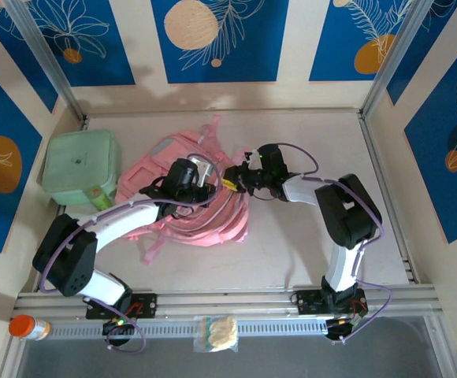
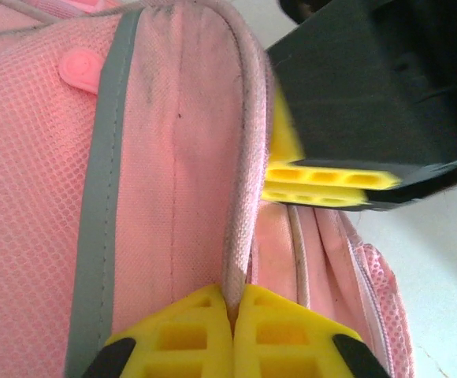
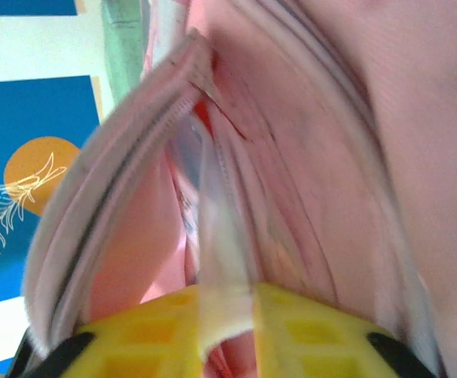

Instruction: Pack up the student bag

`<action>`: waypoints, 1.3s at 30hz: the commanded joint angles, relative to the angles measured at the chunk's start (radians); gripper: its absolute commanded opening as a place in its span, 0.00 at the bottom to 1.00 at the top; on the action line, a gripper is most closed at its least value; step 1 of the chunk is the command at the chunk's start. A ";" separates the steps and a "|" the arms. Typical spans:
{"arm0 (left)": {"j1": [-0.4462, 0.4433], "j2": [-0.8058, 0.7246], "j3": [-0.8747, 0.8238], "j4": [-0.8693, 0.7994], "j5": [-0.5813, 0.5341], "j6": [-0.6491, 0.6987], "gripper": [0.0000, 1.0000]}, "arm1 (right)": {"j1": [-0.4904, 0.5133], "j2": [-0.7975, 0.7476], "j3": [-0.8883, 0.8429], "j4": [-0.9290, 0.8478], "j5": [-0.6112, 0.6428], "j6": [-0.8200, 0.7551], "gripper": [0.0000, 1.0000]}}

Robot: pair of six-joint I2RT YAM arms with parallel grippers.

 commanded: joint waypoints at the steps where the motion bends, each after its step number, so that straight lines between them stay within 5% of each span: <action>1: -0.010 0.028 0.009 -0.109 -0.007 0.031 0.17 | -0.032 -0.111 0.003 -0.203 -0.074 -0.124 0.34; 6: -0.007 -0.017 0.066 -0.162 0.060 0.058 0.44 | -0.107 -0.205 0.015 -0.429 -0.035 -0.253 0.49; 11: 0.015 -0.206 0.016 -0.147 0.112 -0.029 0.59 | -0.038 -0.303 0.104 -0.721 0.145 -0.463 0.52; 17: 0.075 -0.510 -0.095 -0.399 -0.124 -0.238 0.65 | 0.197 -0.383 0.134 -0.883 0.408 -0.544 0.53; 23: 0.226 -0.739 -0.198 -0.574 -0.135 -0.347 0.66 | 0.489 -0.341 0.218 -0.964 0.717 -0.481 0.51; 30: 0.408 -0.634 -0.238 -0.457 -0.008 -0.328 0.68 | 0.651 -0.120 0.430 -0.991 0.859 -0.342 0.48; 35: 0.495 -0.481 -0.288 -0.184 0.142 -0.368 0.73 | 0.606 -0.041 0.458 -0.929 0.801 -0.345 0.48; 39: 0.498 -0.367 -0.313 0.018 0.220 -0.422 0.66 | 0.527 -0.021 0.431 -0.878 0.728 -0.360 0.49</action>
